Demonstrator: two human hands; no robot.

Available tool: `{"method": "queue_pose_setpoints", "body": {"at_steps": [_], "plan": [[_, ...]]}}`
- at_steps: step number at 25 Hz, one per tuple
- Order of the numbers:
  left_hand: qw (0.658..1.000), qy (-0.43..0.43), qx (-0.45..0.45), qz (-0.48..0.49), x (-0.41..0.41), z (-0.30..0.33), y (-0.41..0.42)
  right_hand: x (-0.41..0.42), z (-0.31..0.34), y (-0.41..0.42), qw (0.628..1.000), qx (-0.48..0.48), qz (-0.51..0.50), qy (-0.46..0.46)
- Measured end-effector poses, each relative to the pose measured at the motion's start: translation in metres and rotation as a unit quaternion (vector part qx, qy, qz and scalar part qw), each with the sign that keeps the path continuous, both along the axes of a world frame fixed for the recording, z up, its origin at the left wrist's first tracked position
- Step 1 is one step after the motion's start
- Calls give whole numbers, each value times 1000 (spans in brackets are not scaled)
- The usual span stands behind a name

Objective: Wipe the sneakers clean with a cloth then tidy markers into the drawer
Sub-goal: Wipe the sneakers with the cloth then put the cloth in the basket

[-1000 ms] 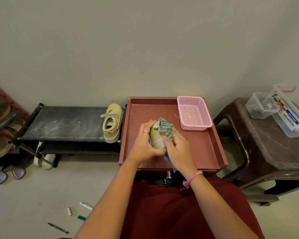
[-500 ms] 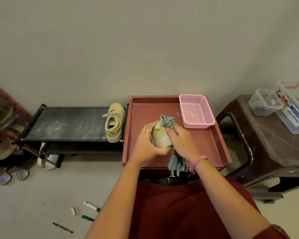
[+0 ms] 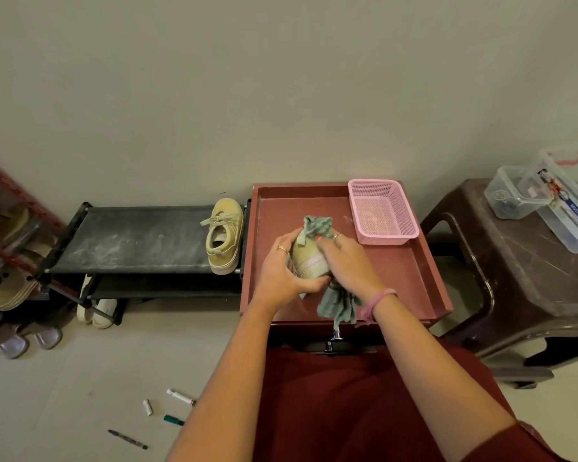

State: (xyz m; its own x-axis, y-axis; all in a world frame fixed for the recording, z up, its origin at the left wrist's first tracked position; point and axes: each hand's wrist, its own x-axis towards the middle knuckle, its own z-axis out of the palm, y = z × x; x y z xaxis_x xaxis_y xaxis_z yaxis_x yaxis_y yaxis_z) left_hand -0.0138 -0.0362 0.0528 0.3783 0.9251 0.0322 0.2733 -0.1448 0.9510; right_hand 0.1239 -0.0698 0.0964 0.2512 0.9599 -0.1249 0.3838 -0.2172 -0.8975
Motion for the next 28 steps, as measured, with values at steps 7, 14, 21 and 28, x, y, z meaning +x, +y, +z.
{"method": "queue_pose_setpoints", "body": {"at_steps": [7, 14, 21, 28], "plan": [[999, 30, 24, -35, -2, 0, 2, 13, -46, -54, 898, 290, 177, -279], [999, 13, 20, -26, 26, 5, -3, 6, -41, -38, 980, 159, -73, 90], [999, 16, 18, -35, 32, 5, -5, 38, -55, -63, 934, 280, 119, -187], [999, 22, 10, -26, 33, 7, -6, 10, -45, -57, 976, 153, -83, 132]]}}
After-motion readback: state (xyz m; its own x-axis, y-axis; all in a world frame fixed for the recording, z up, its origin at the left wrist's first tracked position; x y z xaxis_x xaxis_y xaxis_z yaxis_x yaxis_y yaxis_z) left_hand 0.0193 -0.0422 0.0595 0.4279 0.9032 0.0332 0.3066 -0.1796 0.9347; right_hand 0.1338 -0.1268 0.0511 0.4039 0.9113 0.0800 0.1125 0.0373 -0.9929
